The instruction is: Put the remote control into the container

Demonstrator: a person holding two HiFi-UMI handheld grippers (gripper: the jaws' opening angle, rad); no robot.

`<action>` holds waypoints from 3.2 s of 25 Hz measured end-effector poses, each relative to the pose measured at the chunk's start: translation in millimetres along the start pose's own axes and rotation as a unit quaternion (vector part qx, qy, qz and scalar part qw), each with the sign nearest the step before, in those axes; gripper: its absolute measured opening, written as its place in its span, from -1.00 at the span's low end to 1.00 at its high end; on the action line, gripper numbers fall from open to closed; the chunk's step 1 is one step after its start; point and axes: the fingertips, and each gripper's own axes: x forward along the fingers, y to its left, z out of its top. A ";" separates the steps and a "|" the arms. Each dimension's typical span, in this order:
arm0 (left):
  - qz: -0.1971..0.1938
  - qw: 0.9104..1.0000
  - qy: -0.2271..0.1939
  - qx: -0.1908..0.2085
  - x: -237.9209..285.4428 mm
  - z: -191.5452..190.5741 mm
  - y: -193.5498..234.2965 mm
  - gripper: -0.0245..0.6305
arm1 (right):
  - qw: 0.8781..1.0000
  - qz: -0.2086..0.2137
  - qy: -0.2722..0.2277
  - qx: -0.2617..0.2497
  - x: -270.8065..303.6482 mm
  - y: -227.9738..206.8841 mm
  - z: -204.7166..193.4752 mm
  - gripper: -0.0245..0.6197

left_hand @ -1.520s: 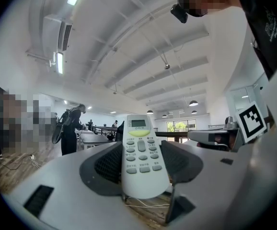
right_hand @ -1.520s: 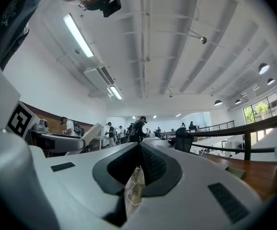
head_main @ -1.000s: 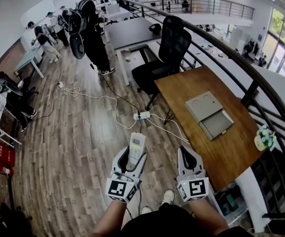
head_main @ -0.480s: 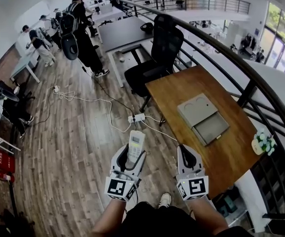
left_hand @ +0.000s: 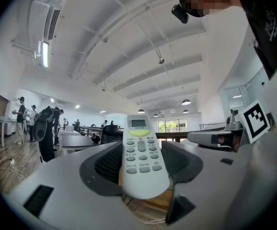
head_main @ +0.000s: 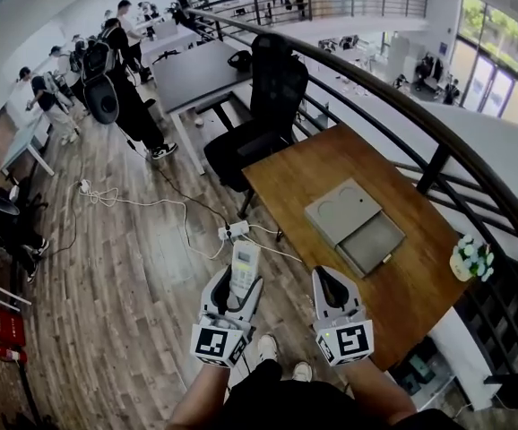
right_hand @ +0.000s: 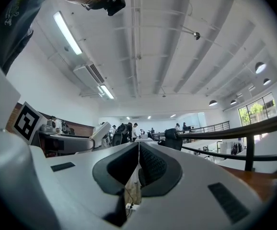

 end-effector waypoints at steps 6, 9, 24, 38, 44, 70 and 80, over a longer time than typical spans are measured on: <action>-0.034 0.999 -0.007 -0.001 46.5 11.9 15.8 -0.14 | 0.999 -0.037 -0.001 0.004 34.8 -22.6 8.4 -0.83; -0.051 0.999 -0.007 -0.006 68.4 11.9 28.6 -0.14 | 0.999 -0.052 0.002 0.007 56.7 -31.5 5.6 -0.83; -0.137 0.991 -0.001 -0.008 114.2 2.8 57.6 -0.14 | 0.990 -0.141 0.025 0.004 91.4 -46.0 -14.2 -0.83; -0.226 0.974 -0.010 -0.010 158.1 12.8 7.5 -0.14 | 0.975 -0.220 0.034 -0.019 63.1 -83.7 -24.7 -0.83; -0.238 0.971 0.003 -0.013 185.6 7.0 -19.5 -0.14 | 0.970 -0.241 0.037 -0.013 52.7 -125.3 -21.2 -0.83; -0.259 0.965 0.046 0.014 291.9 -40.4 -137.4 -0.14 | 0.964 -0.260 0.059 -0.014 -3.2 -266.5 -48.1 -0.83; -0.302 0.950 0.078 0.001 321.4 -61.2 -166.6 -0.14 | 0.947 -0.315 0.060 0.016 -3.9 -308.6 -56.2 -0.83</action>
